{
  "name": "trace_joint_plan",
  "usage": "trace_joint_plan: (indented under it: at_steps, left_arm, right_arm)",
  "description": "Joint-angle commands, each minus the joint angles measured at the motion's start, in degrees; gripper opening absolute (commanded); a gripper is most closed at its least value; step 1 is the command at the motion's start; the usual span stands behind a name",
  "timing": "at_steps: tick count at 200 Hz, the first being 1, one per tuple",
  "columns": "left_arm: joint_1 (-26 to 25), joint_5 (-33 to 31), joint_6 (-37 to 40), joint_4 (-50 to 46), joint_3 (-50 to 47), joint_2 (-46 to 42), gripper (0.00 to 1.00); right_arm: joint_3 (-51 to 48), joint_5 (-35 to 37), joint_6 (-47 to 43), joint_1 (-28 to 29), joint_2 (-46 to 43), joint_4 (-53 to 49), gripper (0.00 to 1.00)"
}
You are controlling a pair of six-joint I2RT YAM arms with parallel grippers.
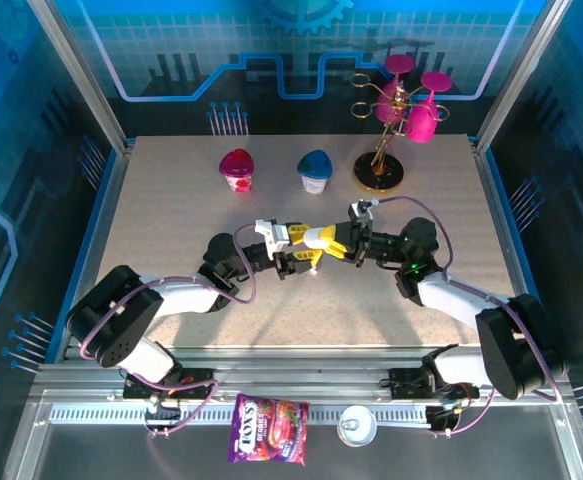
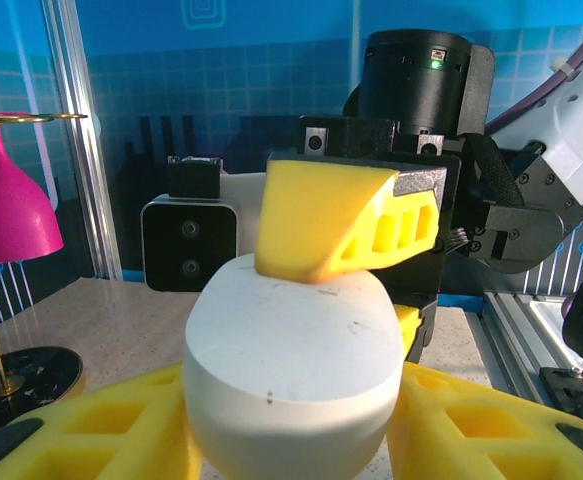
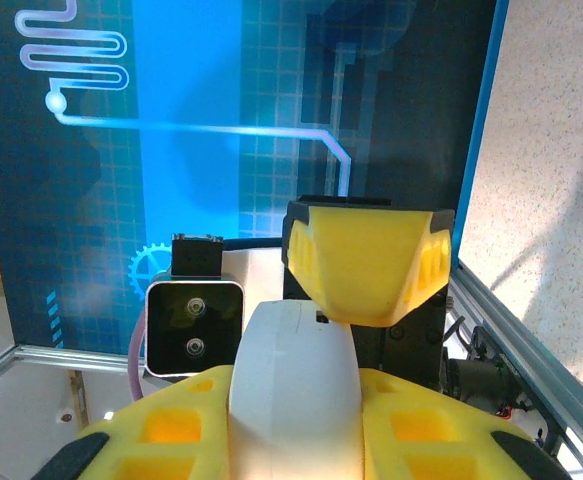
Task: Insert the wireless bluetooth earbuds into the charging case
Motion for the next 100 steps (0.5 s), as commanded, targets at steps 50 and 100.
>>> trace_joint_plan:
  at_steps: [50,100]
  left_arm:
    - [-0.6,3.8,0.0,3.6,2.2,0.5,0.45]
    - [-0.6,3.6,0.4,3.7,2.1,1.1,0.53]
  right_arm:
    - [-0.1,2.3,0.4,0.6,1.3,1.2,0.16]
    - [0.4,2.3,2.1,0.6,1.9,3.4,0.16]
